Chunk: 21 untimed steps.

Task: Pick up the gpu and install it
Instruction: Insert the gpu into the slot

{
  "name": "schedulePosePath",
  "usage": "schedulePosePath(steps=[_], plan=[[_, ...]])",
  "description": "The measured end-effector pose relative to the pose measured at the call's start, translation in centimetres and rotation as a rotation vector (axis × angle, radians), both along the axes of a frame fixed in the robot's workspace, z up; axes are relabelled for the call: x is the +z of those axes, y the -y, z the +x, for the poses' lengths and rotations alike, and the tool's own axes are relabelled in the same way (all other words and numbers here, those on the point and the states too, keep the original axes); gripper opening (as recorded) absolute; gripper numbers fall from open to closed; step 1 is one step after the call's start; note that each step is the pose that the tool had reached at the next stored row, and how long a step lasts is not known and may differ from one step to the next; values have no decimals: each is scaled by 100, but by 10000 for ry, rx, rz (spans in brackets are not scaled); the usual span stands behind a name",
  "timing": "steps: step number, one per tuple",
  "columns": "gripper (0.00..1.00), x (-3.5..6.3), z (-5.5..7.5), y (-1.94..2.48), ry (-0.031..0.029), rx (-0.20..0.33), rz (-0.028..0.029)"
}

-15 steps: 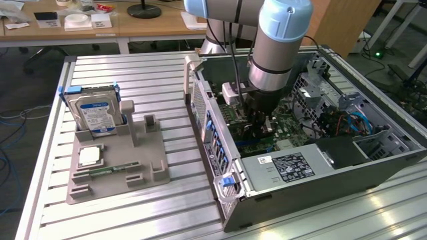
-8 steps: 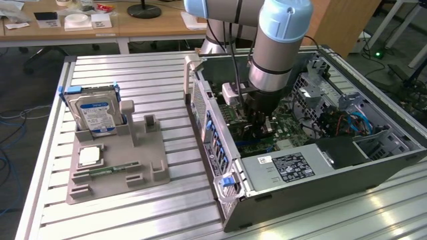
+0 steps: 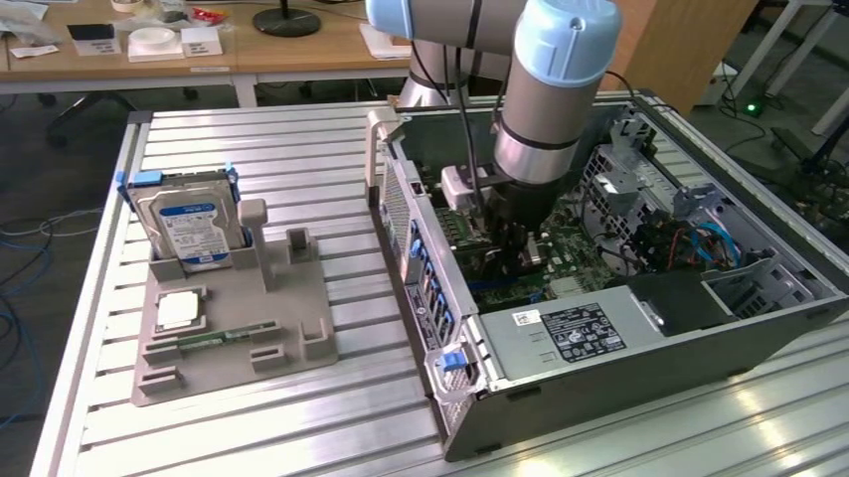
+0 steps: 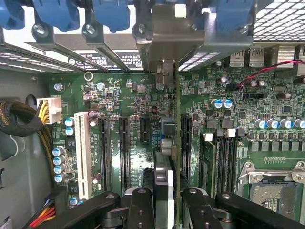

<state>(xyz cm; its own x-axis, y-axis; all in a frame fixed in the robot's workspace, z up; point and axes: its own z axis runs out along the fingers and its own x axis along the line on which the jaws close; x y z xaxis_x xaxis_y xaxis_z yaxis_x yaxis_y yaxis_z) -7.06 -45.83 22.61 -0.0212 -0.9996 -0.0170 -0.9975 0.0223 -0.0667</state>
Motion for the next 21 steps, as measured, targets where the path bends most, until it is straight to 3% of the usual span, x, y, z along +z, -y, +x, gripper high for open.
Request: schedulePosePath(steps=[15, 17, 21], plan=[[28, -39, 0, 0, -22, 1, 3], [28, -120, -16, 0, -24, 1, 2], [28, -121, -16, 0, -22, 1, 3]])
